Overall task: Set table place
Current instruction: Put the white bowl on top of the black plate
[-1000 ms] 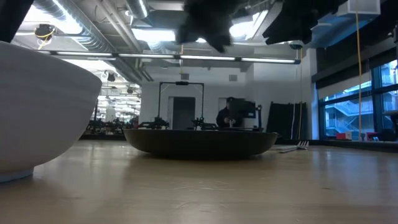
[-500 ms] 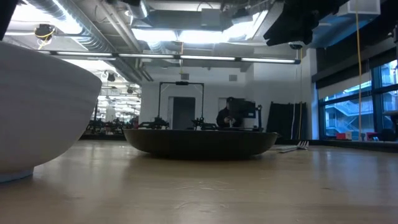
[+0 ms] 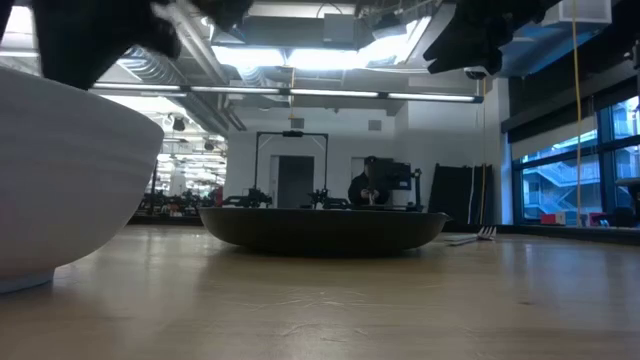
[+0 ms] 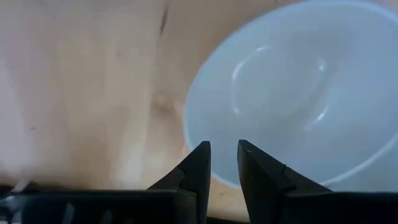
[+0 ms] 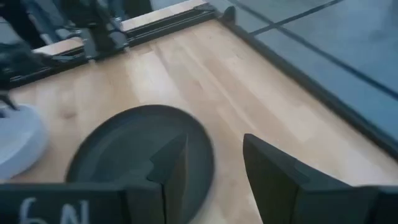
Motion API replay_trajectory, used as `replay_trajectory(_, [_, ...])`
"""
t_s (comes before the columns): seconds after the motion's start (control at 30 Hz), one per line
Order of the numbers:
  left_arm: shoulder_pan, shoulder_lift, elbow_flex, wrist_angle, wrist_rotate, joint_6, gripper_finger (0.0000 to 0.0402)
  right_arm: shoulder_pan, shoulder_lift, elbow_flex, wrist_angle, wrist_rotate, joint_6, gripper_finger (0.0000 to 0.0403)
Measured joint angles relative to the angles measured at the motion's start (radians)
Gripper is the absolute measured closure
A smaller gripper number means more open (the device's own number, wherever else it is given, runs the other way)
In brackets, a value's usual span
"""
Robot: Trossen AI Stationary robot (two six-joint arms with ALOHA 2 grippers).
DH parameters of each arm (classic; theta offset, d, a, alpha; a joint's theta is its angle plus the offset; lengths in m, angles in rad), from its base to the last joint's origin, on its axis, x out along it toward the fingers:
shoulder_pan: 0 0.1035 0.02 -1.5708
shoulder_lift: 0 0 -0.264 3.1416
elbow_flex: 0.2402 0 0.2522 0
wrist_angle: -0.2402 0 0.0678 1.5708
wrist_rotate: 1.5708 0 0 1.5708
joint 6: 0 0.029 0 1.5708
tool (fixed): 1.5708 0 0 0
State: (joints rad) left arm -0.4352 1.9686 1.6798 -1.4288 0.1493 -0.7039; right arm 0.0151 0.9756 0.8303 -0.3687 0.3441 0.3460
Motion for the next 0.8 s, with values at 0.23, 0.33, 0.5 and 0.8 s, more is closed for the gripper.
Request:
replay_trajectory(0.23, [0.030,0.001,-0.056,0.060,-0.047,0.085,0.0328,0.008,0.000,0.000,-0.011,-0.116,0.191,0.0247])
replay_trajectory(0.33, [0.037,0.001,-0.058,0.058,-0.065,0.105,0.0328,0.020,0.000,0.000,-0.017,-0.137,0.227,0.0247])
replay_trajectory(0.5, [0.038,0.001,-0.058,0.059,-0.065,0.186,0.0328,0.040,0.000,0.000,-0.018,-0.138,0.229,0.0247])
replay_trajectory(0.8, [0.037,0.000,-0.064,0.088,-0.081,0.227,0.0328,0.092,0.000,0.000,-0.023,-0.138,0.304,0.0247])
